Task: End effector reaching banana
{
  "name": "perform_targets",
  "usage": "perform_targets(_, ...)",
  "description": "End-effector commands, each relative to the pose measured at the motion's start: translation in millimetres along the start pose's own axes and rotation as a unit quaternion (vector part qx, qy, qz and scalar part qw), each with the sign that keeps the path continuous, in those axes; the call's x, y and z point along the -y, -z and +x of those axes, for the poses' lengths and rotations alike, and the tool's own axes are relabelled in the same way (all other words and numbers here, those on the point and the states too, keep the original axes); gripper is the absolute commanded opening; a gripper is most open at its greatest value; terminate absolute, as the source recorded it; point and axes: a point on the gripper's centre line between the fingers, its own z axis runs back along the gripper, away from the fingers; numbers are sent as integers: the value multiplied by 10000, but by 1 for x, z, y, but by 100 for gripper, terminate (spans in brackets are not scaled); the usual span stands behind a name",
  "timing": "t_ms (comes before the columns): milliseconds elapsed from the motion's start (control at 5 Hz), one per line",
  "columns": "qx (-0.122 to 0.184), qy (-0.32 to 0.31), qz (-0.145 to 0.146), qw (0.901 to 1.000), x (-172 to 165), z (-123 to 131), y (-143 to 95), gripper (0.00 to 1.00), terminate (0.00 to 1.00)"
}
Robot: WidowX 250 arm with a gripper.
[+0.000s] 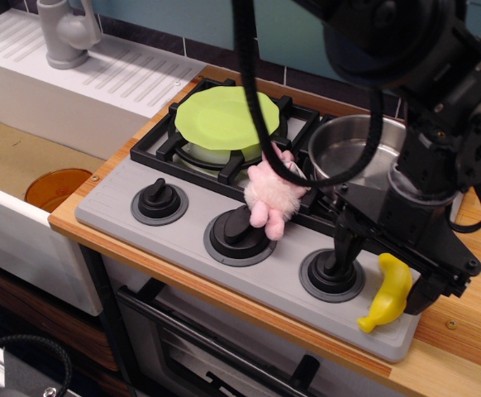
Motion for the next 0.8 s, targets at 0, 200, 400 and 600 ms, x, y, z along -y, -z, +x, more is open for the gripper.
perform_targets(0, 204, -44, -48, 9998, 17, -1, 1, 100, 0)
perform_targets(200, 255, -54, -106, 9996, 22, -3, 10, 100, 0)
perform_targets(400, 291, -27, -278, 9992, 22, -4, 17, 100, 0)
perform_targets(600, 420, 162, -543, 9975, 16, -4, 19, 100, 100)
